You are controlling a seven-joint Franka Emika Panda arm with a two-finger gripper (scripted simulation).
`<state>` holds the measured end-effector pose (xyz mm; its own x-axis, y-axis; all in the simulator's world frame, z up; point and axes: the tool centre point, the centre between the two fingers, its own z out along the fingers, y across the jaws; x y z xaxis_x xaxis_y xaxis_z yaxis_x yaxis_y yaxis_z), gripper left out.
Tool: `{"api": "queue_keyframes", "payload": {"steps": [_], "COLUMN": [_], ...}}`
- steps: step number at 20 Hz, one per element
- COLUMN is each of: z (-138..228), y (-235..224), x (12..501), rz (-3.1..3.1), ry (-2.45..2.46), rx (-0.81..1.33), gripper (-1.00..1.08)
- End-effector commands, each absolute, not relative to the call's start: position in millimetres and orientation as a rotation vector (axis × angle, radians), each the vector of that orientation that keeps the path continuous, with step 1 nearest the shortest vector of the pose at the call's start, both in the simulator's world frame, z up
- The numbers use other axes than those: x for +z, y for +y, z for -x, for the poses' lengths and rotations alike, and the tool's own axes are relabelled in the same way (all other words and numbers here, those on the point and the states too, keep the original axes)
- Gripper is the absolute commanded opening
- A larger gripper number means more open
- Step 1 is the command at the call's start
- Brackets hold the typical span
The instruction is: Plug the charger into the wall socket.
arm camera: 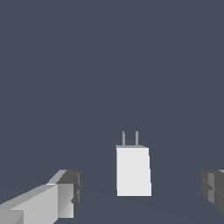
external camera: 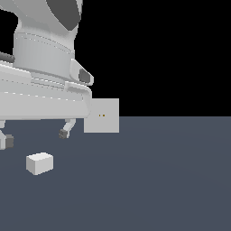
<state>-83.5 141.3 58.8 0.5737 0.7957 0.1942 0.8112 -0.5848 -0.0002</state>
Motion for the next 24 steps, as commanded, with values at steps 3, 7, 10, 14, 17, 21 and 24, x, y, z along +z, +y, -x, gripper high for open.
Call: {"api": "queue_keyframes", "payload": {"steps": [3,7,10,14,17,21,24], "z": [85,85,85,85,85,85,85], "y": [141,141,141,141,141,141,141], "x": [44,25,16,12,12,12,12], "rz": [2.706,2.705,2.705,2.704,2.704,2.704,2.704], "ry": [-1.389,-1.391,-1.392,-1.393,-1.393,-1.393,-1.393], "rx": [-0.264,-0.264,-0.264,-0.264,-0.264,-0.264,-0.264], "gripper": [1.0,1.0,1.0,1.0,-1.0,-1.0,-1.0]}}
